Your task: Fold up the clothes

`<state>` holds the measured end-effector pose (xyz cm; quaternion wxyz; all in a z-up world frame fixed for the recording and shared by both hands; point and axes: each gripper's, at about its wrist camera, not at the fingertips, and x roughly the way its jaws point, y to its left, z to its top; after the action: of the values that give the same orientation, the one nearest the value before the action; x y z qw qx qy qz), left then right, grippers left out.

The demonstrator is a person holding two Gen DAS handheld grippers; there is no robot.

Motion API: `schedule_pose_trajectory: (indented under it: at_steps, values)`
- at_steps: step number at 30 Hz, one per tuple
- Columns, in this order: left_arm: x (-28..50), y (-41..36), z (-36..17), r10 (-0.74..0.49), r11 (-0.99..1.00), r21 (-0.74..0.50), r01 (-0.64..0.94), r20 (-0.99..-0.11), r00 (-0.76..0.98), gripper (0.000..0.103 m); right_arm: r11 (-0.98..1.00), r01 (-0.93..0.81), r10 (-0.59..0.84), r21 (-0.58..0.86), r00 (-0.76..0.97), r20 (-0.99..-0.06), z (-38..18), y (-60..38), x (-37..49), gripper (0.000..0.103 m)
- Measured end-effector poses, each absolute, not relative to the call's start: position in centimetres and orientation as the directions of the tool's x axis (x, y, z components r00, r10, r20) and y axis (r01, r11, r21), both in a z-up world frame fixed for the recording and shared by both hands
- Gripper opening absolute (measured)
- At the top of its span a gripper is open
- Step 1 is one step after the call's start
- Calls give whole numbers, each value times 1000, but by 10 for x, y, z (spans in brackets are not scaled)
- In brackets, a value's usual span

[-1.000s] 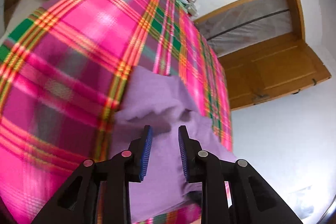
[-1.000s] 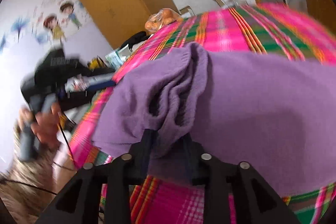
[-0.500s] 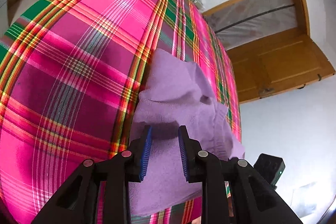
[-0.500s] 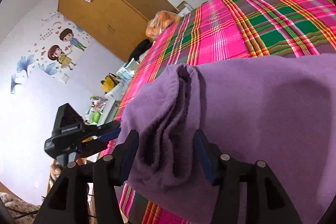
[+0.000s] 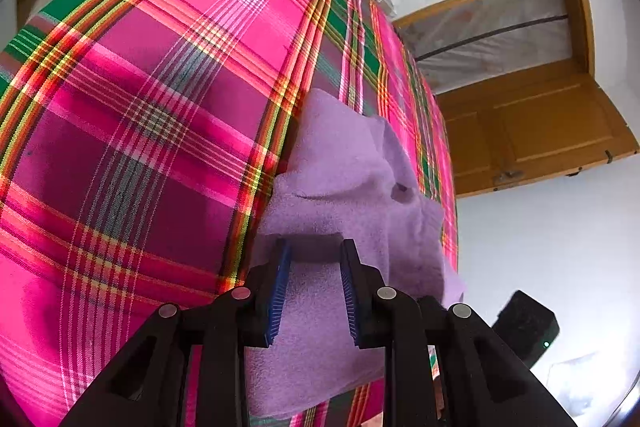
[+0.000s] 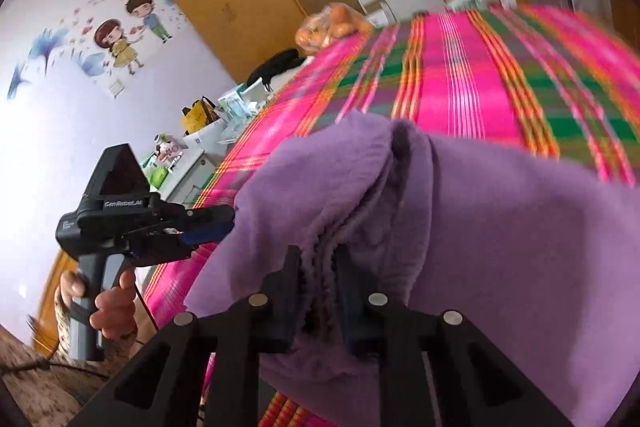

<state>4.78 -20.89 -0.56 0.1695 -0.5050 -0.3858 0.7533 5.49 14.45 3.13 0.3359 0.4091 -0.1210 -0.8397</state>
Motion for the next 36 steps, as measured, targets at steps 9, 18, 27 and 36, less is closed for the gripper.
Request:
schedule_pose_trajectory:
  at_steps: [9,18,27,36]
  values:
    - [52,-214,-11,653,-639,-756,138,-629,-421,25,-793,277,-607,542,-426,-671,4,175,50,22]
    - [54,-216,-11,646,-648,-749,135,-635,-423,25,-792,255,-605,556,-456,-653,9,181,34,55]
    - [56,-215,-10,635,-665,-735,132,-649,-418,25,-781,263,-621,567,-420,-661,5,164,24,53]
    - [57,-213,-8,627,-673,-727,135,-658,-417,25,-734,330,-676,594,-437,-593,15,167,37,22]
